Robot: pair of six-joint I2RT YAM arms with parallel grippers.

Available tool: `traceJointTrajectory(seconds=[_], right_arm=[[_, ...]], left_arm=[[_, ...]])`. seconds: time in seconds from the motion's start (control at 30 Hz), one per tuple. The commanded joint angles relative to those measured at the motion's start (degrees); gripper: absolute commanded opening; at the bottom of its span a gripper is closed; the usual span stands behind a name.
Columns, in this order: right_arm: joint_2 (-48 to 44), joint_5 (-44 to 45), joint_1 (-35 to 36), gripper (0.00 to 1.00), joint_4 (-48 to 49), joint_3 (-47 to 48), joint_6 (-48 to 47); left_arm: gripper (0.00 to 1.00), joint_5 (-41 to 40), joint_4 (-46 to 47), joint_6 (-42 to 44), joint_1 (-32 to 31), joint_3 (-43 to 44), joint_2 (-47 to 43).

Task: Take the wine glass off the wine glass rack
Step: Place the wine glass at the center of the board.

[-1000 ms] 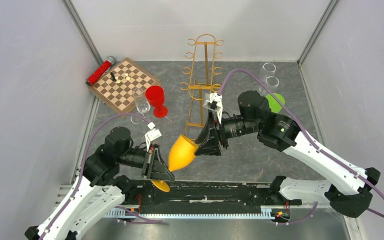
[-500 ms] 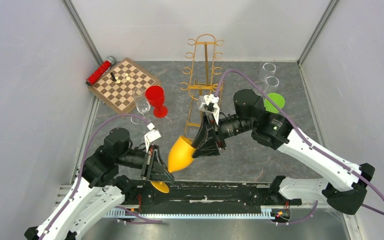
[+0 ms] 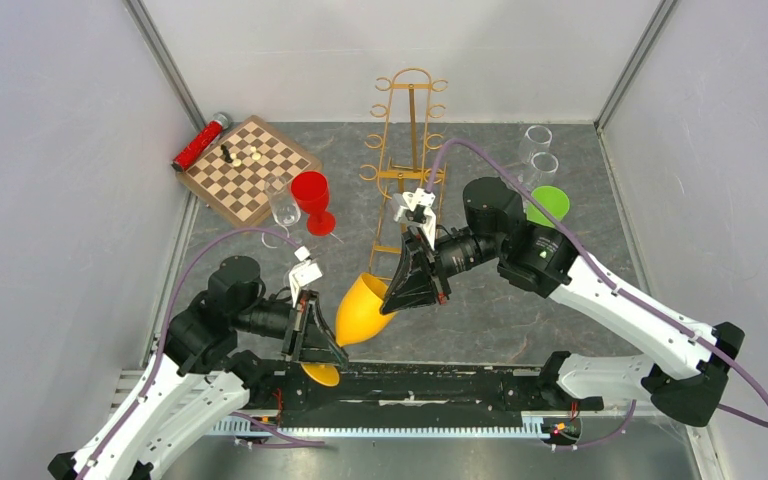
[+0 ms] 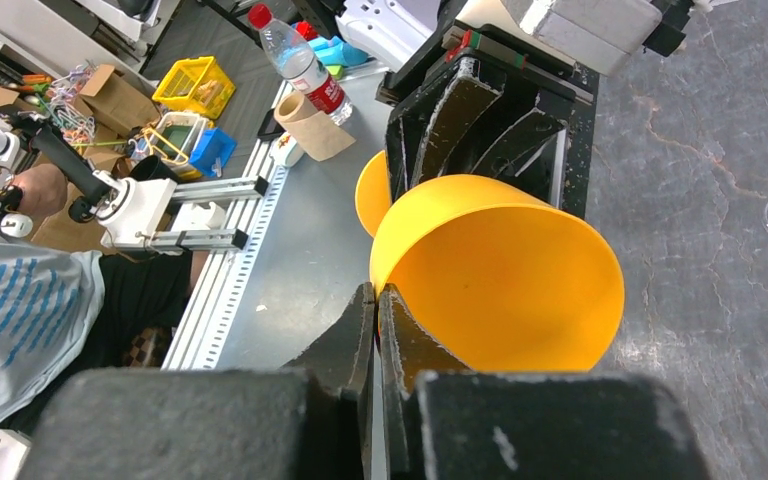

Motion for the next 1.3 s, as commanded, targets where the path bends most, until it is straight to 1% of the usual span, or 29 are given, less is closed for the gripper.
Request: traceJointTrajectory(seconds=[0.0, 0.03, 0.17, 0.3, 0.37, 0.43, 0.5, 0.6, 0.77, 0.87, 0.93, 1.1, 1.27], right_arm=[[-1.34, -2.54, -0.06, 0.00, 3.79, -0.18, 0.23], [-1.41, -2.58, -0.02, 0.00, 3.74, -0.30, 0.16], [-2.02, -2.68, 0.16, 0.00, 3.50, -0.77, -0.05], [-2.69, -2.46, 0.16, 0.00, 2.11, -0.88, -1.04], [-3.17, -2.06, 0.16, 0.00, 0.88, -0.71, -1.93], [-3.81, -1.71, 0.16, 0.00, -0.87, -0.57, -3.19], [-4.41, -0.82, 0.16, 0.00, -4.05, -0.23, -5.28], [-4.76, 2.88, 0.16, 0.00, -11.92, 0.87, -10.42], [-7.48, 6.67, 0.16, 0.00, -16.79, -0.96, -13.30], [-8.79, 9.66, 0.16, 0.00, -20.42, -0.78, -15.37], [-9.25, 13.22, 0.20, 0.00, -23.64, -0.08, -16.54], [-10.68, 26.81, 0.18, 0.00, -28.77, 0.36, -16.97], [-11.45, 44.23, -0.03, 0.00, -33.29, 0.59, -14.35]], left_arm=[[0.16, -2.45, -1.58, 3.11, -0.12, 1.54, 0.67], [0.21, -2.74, -1.83, 3.24, -0.11, 1.61, 0.81], [0.38, -3.61, -2.77, 4.06, -0.11, 2.55, 1.64], [0.48, -4.72, -3.77, 4.83, -0.11, 3.45, 2.34], [0.56, -5.77, -4.37, 5.32, -0.11, 4.04, 2.53], [0.59, -6.72, -4.91, 5.60, -0.11, 4.79, 2.83], [0.60, -8.25, -5.34, 5.85, -0.11, 5.72, 3.15], [0.62, -9.96, -5.34, 5.98, -0.11, 6.90, 3.52], [0.64, -12.37, -4.60, 5.74, -0.11, 8.59, 4.56], [0.64, -15.28, -4.47, 5.62, -0.11, 9.43, 5.31], [0.65, -18.09, -4.49, 5.46, -0.11, 9.37, 5.91], [0.65, -21.84, -3.99, 5.33, -0.12, 8.49, 7.63], [0.65, -22.59, -2.73, 5.72, -0.13, 7.83, 8.63]])
